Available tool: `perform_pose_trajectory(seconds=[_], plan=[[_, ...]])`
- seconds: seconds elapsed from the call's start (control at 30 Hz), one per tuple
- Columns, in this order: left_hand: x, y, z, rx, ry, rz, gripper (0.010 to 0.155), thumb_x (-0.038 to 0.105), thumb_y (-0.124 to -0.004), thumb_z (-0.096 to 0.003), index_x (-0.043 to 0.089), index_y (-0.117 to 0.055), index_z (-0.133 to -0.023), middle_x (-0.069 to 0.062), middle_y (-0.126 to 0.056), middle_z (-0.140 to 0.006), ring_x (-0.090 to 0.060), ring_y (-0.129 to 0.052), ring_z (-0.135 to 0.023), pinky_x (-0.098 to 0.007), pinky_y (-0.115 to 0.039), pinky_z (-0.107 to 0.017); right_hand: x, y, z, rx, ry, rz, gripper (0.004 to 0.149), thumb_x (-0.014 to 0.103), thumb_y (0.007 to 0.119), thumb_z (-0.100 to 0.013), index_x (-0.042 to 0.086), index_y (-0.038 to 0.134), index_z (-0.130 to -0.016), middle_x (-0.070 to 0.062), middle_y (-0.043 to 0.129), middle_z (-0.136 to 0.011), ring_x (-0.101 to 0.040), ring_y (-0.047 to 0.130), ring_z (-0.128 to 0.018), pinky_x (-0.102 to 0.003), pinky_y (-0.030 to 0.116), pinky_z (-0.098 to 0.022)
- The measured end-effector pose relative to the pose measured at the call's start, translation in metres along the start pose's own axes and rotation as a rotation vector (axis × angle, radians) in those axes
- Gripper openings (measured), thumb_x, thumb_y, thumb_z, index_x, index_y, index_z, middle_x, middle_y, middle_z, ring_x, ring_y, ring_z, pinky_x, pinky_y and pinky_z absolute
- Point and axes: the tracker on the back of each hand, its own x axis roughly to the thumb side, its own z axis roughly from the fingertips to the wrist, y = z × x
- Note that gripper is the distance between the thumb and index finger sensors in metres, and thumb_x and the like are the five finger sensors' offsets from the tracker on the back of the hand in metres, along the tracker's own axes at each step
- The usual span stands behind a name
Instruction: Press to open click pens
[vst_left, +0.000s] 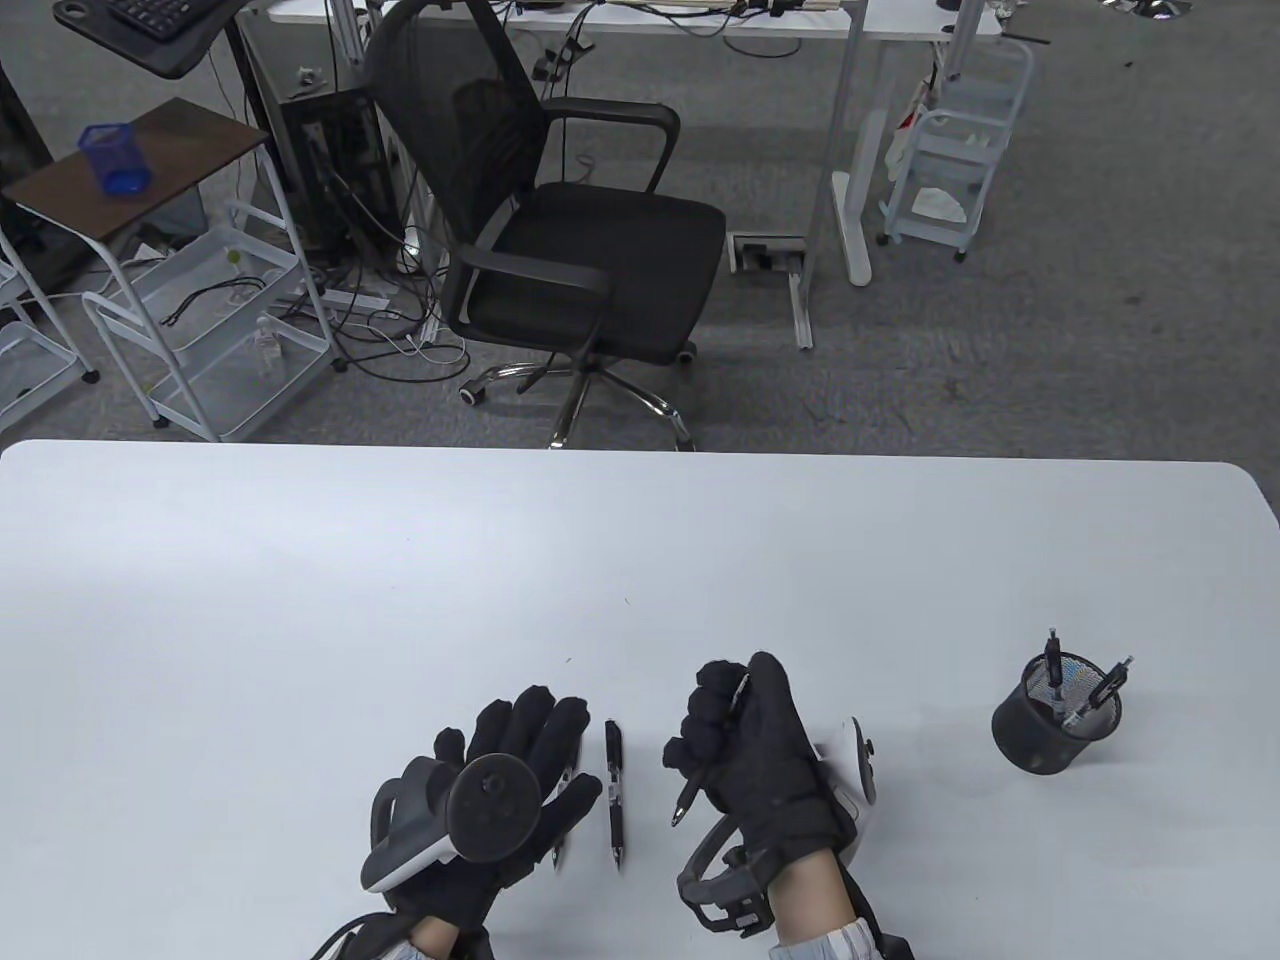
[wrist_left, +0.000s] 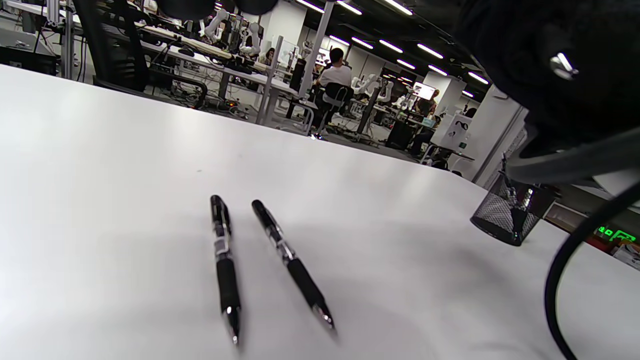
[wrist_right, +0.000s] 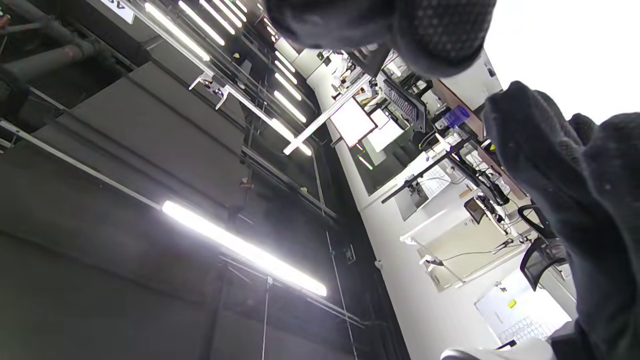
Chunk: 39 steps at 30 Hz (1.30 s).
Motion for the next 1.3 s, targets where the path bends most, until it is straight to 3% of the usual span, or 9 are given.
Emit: perform_pose_trajectory(seconds=[0.13,0.27,1.3], plan=[[0.0000,0.0002,-0.0001,0.001,0.000,0.002,0.066,0.058,-0.047,-0.0720,0.026,-0.028,-0.127,-0.021,-0.031,-0.132,-0.057,-0.039,-0.117,-0.080,-0.034,-0.075,0.0001,-0.0035,0.0019,-0.010,-0.013,-0.060,0.060,0.060,0.028,-0.068,0.017,0.069,-0.080,0.002,0.083,-0.057,-0.009,0.084,-0.033,-0.033,0.084,-0.040],[0.0003,-0.0001,-0.0004,0.001,-0.001,0.000,0.066,0.058,-0.047,-0.0720,0.026,-0.028,-0.127,-0.021,-0.031,-0.132,-0.057,-0.039,-0.117,-0.081,-0.034,-0.075,0.0008,-0.0068,0.0020,-0.004,-0.012,-0.036,0.061,0.062,0.027,-0.067,0.020,0.071,-0.074,0.006,0.084,-0.051,-0.007,0.083,-0.029,-0.032,0.084,-0.038],[-0.0005,0.0007,-0.0001,0.006,0.000,0.002,0.066,0.058,-0.047,-0.0720,0.026,-0.029,-0.127,-0.021,-0.030,-0.132,-0.057,-0.038,-0.117,-0.081,-0.034,-0.075,-0.0023,-0.0046,0.0011,0.028,0.004,-0.042,0.058,0.057,0.027,-0.067,0.019,0.070,-0.074,0.005,0.083,-0.052,-0.008,0.083,-0.029,-0.033,0.084,-0.038]])
